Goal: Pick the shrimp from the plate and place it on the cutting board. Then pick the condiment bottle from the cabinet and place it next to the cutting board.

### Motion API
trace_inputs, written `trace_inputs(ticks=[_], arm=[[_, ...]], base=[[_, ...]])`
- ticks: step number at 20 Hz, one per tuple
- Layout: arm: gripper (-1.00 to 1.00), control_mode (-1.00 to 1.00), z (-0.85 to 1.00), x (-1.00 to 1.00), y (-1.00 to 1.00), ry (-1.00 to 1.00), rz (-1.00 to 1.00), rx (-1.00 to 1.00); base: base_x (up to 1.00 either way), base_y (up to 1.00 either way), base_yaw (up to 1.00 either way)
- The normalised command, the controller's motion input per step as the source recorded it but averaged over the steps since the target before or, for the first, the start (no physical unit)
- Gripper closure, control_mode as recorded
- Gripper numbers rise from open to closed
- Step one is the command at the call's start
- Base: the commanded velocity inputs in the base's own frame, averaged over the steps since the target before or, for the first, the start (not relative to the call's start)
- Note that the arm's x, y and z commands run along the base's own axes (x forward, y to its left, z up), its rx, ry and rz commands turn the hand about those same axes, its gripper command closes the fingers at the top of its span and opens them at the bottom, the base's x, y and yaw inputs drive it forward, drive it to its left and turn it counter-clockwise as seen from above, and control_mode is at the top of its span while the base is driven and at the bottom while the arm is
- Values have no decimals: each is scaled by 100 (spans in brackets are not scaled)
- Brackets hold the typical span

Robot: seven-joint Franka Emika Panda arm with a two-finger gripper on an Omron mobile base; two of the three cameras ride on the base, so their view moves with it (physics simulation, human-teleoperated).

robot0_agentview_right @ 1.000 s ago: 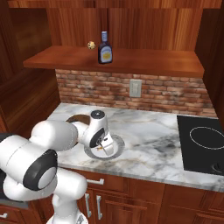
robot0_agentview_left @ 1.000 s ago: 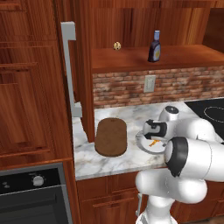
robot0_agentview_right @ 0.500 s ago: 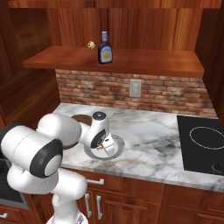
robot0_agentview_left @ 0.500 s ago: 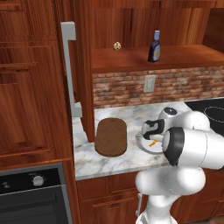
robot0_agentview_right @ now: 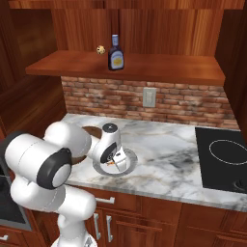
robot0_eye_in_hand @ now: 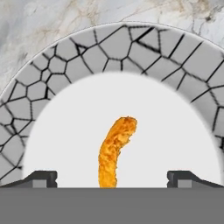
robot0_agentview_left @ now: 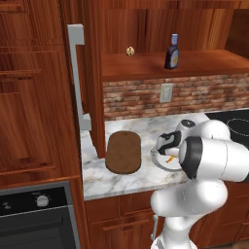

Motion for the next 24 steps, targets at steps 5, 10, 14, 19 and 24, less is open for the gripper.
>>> trace_inputs(ticks=[5, 10, 14, 19, 24], arm=[[-100, -100, -12, 3, 0, 0, 0, 0], [-100, -100, -15, 3, 0, 0, 0, 0], [100, -100, -12, 4, 0, 0, 0, 0], [100, -100, -9, 2, 0, 0, 0, 0], [100, -100, -8, 0, 0, 0, 0, 0]], base=[[0, 0, 0], [0, 0, 0], [0, 0, 0], [0, 0, 0], [0, 0, 0]])
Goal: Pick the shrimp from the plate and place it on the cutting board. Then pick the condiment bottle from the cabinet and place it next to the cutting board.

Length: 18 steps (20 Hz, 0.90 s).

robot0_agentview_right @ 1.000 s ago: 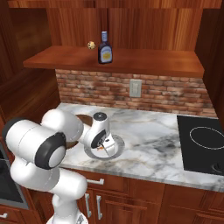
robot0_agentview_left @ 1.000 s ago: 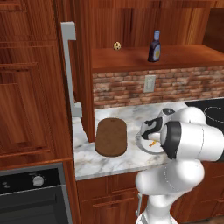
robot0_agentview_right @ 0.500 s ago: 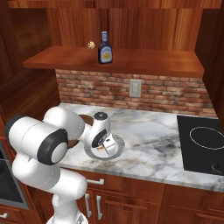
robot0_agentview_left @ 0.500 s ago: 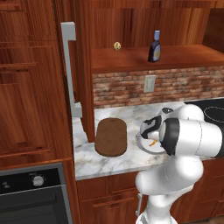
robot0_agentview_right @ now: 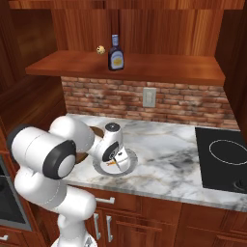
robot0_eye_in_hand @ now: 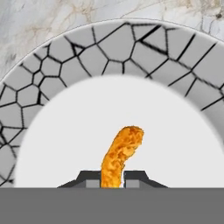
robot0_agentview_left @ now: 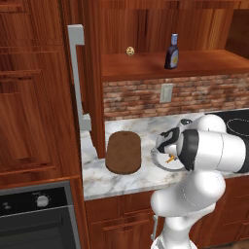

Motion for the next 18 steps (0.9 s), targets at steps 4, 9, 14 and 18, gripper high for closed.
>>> trace_inputs(ticks=[4, 9, 14, 18], arm=[[100, -100, -9, 0, 0, 0, 0, 0], [100, -100, -12, 0, 0, 0, 0, 0], [100, -100, -1, 0, 0, 0, 0, 0], [100, -100, 0, 0, 0, 0, 0, 0]], base=[[0, 0, 0], [0, 0, 0], [0, 0, 0], [0, 0, 0]])
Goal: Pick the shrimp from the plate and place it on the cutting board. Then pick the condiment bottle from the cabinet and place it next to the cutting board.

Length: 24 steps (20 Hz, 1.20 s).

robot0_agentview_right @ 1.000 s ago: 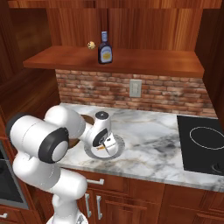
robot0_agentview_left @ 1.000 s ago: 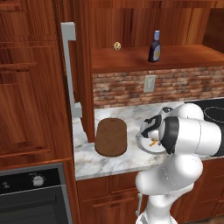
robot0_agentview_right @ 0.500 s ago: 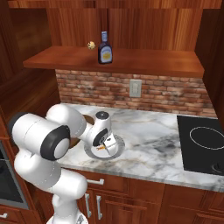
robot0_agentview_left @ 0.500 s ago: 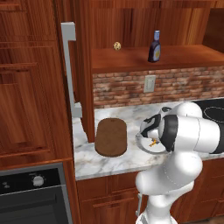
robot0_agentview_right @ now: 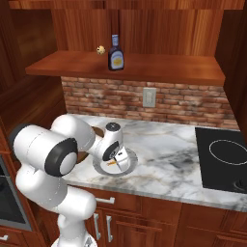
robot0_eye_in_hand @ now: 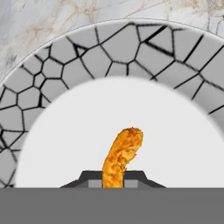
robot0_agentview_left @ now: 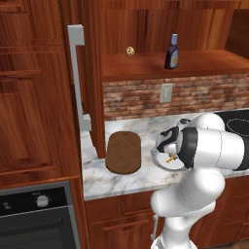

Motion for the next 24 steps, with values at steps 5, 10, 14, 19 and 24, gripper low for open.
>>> trace_inputs(ticks=[5, 10, 14, 19, 24], arm=[[100, -100, 5, 0, 0, 0, 0, 0], [100, -100, 24, 0, 0, 0, 0, 0], [100, -100, 32, 0, 0, 0, 1, 0], [100, -100, 32, 0, 0, 0, 0, 1], [100, -100, 29, -6, 7, 0, 1, 3]], base=[[0, 0, 0], [0, 0, 0], [0, 0, 0], [0, 0, 0], [0, 0, 0]])
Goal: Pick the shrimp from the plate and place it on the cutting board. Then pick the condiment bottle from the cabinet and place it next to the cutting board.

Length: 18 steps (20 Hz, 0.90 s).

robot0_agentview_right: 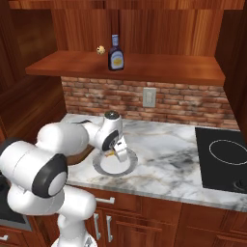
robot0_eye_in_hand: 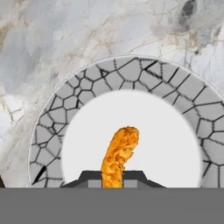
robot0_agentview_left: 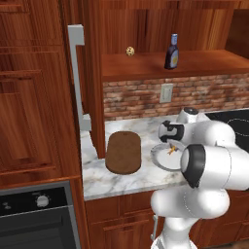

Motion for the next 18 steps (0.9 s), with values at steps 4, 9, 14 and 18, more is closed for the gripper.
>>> trace_inputs(ticks=[4, 9, 14, 18], arm=[[100, -100, 26, -10, 12, 0, 1, 4], [100, -100, 21, -13, 17, 0, 1, 3], [100, -100, 17, -13, 20, 0, 0, 1], [100, -100, 15, -14, 24, 0, 0, 0]], base=[[0, 0, 0], [0, 0, 0], [0, 0, 0], [0, 0, 0]])
